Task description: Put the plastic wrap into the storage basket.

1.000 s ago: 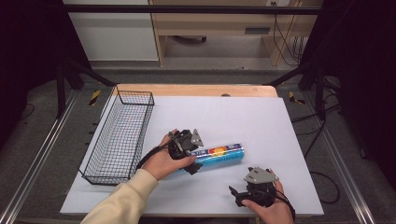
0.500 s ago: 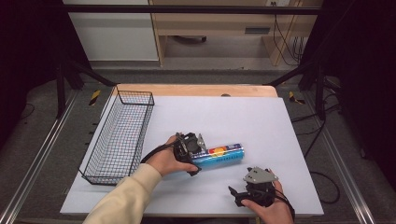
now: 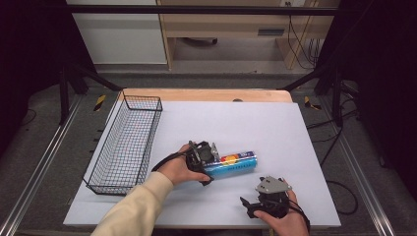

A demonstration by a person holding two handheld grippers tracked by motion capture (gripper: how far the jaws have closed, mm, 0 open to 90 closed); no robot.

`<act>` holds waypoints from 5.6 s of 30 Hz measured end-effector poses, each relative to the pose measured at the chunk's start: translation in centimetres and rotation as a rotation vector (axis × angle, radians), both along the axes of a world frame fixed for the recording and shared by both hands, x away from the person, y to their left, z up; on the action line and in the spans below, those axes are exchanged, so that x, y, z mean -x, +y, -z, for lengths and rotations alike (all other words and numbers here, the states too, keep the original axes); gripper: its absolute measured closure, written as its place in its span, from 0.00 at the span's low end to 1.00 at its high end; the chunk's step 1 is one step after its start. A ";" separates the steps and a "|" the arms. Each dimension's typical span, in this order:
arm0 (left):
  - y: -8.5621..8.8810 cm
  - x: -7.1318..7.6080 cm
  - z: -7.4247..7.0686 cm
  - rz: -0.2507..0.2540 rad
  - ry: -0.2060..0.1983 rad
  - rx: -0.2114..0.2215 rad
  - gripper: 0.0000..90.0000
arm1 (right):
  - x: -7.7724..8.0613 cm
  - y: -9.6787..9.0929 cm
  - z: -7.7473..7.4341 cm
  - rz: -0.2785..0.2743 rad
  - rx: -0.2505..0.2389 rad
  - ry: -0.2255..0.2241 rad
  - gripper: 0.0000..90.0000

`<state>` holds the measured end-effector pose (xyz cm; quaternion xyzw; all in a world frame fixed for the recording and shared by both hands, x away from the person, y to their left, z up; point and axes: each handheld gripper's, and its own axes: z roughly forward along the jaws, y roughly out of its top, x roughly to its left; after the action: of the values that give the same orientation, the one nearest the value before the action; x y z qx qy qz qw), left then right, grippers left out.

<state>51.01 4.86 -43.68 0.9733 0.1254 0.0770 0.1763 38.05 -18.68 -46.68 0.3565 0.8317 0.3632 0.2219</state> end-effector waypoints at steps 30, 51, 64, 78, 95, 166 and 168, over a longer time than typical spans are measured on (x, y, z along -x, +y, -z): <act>-0.7 -0.6 0.9 0.012 0.028 -0.046 0.32 | 0.0 0.2 0.1 -0.014 0.005 0.013 0.10; -1.0 -0.7 1.0 0.027 0.031 -0.071 0.33 | 0.1 0.3 0.2 -0.026 0.011 0.017 0.10; -1.1 -0.8 1.0 0.028 0.034 -0.075 0.34 | 0.1 0.3 0.2 -0.029 0.013 0.020 0.10; -1.5 -1.1 1.2 0.029 0.045 -0.069 0.33 | 0.1 0.4 0.3 -0.037 0.020 0.025 0.10; -1.9 -1.0 1.1 0.032 0.042 -0.105 0.34 | 0.1 0.4 0.3 -0.037 0.021 0.027 0.10; 2.3 2.6 -8.9 -0.152 -0.216 -0.057 0.35 | 0.3 0.5 0.1 -0.037 0.007 0.022 0.10; 3.2 2.9 -9.8 -0.182 -0.235 -0.067 0.36 | 0.3 0.5 0.1 -0.036 0.006 0.022 0.10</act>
<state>48.15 8.11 -33.83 0.9475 0.1890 0.2100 0.1496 37.76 -18.18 -46.75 0.3447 0.8415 0.3605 0.2075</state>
